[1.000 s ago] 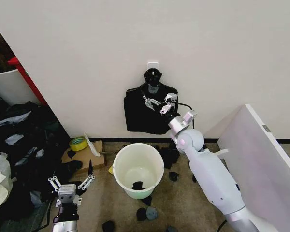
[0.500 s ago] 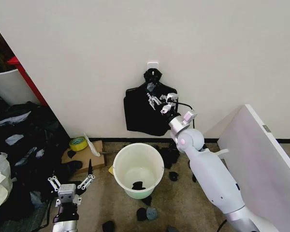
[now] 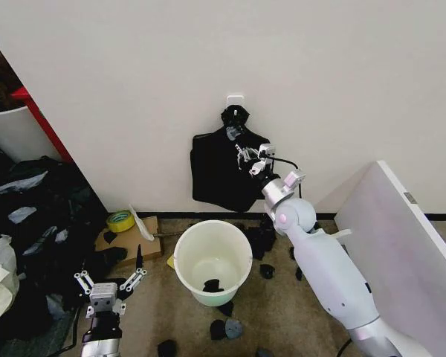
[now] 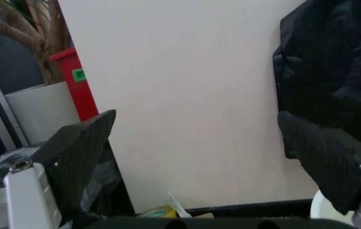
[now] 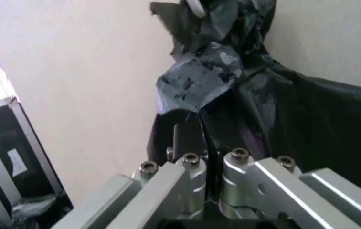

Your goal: Place the garbage bag over the trash bin.

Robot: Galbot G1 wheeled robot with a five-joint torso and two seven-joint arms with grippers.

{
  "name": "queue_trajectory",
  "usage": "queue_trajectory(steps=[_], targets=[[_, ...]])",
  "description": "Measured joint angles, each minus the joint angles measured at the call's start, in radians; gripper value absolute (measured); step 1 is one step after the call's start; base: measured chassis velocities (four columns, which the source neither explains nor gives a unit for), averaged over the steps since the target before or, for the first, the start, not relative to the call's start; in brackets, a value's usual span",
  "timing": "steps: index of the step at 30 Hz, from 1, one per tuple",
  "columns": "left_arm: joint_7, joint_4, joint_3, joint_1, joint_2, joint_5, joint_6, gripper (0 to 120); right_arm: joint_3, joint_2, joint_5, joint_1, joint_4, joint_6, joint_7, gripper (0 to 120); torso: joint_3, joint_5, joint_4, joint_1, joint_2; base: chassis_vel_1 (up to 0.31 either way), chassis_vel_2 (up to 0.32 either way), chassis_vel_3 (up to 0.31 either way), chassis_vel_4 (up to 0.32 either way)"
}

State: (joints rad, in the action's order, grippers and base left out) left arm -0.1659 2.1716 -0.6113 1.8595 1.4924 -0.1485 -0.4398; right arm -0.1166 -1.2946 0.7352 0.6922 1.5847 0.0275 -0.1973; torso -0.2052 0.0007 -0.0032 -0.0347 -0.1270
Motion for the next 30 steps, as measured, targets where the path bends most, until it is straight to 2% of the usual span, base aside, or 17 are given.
queue_trajectory(steps=[8,23,30], targets=[[0.000,-0.003,0.002,-0.005,-0.003,0.003,0.000,100,0.006,0.027,-0.033,0.049,0.055,0.014,-0.011,0,0.000,0.0000,0.0000,0.000,0.000,0.000,0.000,0.000,0.000],[0.002,-0.008,0.004,-0.008,-0.005,0.006,0.001,100,0.014,0.096,-0.233,0.330,0.202,0.093,-0.103,0,0.000,0.0000,-0.0001,0.000,0.000,0.000,0.000,0.000,0.000],[0.002,-0.008,0.005,-0.013,-0.008,0.012,0.001,100,0.024,0.119,-0.293,0.414,0.238,0.125,-0.126,0,0.000,0.0000,-0.0001,0.000,0.000,0.000,0.000,0.000,0.000]])
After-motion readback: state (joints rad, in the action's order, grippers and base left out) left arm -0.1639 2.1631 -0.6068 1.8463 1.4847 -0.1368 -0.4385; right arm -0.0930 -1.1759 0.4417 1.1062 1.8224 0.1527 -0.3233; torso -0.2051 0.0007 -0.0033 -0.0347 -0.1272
